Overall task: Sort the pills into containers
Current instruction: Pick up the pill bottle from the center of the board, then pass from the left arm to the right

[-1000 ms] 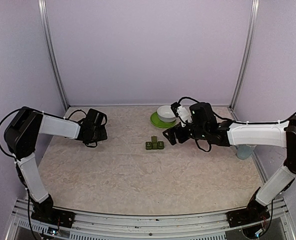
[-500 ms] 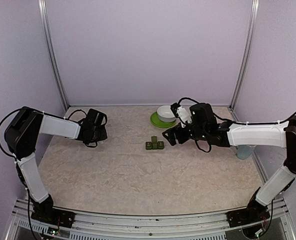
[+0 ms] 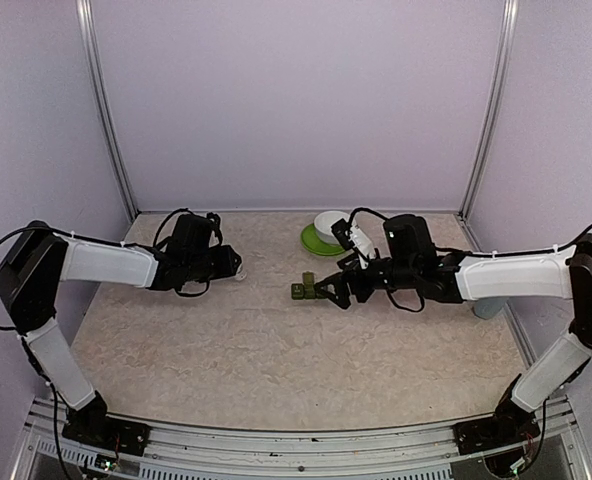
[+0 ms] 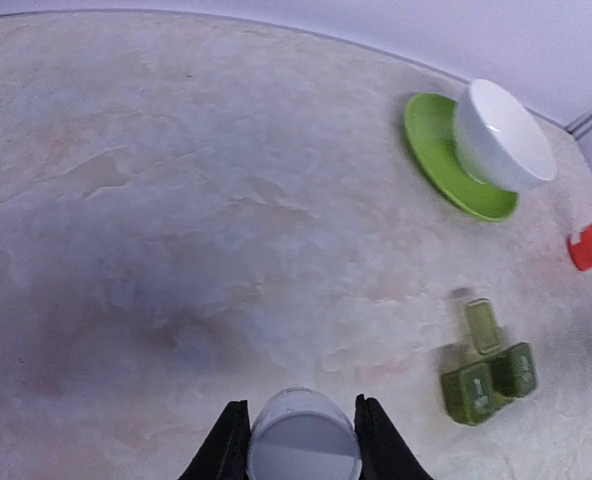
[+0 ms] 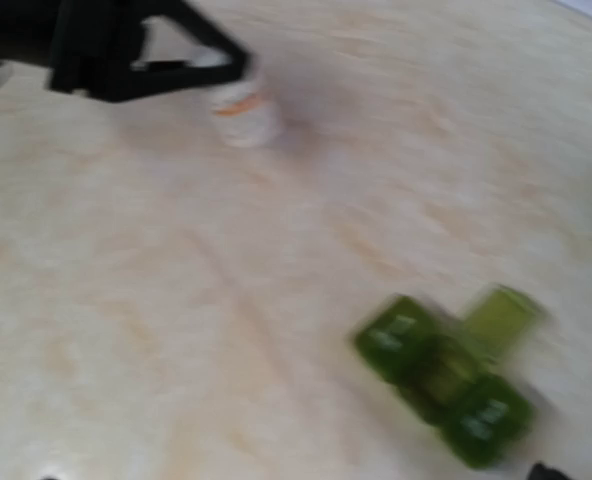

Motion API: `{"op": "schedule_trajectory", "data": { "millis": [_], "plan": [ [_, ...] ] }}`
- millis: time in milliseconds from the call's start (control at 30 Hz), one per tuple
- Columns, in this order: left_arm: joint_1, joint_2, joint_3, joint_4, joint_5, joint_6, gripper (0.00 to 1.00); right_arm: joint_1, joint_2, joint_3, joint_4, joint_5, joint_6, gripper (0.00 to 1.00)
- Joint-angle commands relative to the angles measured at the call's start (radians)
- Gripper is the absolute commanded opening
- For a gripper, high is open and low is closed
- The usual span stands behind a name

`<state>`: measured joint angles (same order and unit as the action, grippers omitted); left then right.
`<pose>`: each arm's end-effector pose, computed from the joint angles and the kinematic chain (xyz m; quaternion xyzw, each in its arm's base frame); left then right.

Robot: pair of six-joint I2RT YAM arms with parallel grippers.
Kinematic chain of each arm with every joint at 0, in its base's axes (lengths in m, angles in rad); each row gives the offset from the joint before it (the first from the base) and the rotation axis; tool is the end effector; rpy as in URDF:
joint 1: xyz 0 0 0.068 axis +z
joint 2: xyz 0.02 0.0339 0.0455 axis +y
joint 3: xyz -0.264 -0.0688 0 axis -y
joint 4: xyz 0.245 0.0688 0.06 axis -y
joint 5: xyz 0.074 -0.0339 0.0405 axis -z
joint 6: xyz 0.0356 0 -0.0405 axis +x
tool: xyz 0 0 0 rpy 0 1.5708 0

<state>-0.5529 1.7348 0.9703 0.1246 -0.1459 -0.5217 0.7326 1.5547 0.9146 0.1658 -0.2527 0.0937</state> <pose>0.3168 -0.1894 0.1825 -0.0188 0.8916 -0.1732 0.4179 0.2502 0.2371 0.2297 -0.3282 0.7832 0.3061 0.4304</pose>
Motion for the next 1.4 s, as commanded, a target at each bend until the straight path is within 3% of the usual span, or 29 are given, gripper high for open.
{"op": "schedule_trajectory", "data": {
  "millis": [0,200,567,900,1200,1367],
  "plan": [
    [-0.033,-0.08,-0.05,0.188,0.197,0.039,0.11,-0.004,-0.04,-0.016,0.085,-0.201,-0.023,1.0],
    [-0.075,-0.152,-0.116,0.376,0.365,0.071,0.11,-0.004,-0.063,-0.054,0.204,-0.392,-0.007,0.99],
    [-0.127,-0.227,-0.218,0.739,0.671,0.018,0.11,-0.004,-0.037,-0.028,0.365,-0.567,0.125,0.93],
    [-0.189,-0.249,-0.233,0.914,0.754,-0.029,0.12,-0.004,0.013,-0.002,0.549,-0.669,0.314,0.88],
    [-0.237,-0.228,-0.209,0.918,0.781,-0.001,0.12,0.001,0.091,0.006,0.783,-0.746,0.531,0.81],
    [-0.253,-0.223,-0.202,0.912,0.775,0.019,0.12,0.01,0.107,0.025,0.775,-0.706,0.551,0.76]
  ]
}}
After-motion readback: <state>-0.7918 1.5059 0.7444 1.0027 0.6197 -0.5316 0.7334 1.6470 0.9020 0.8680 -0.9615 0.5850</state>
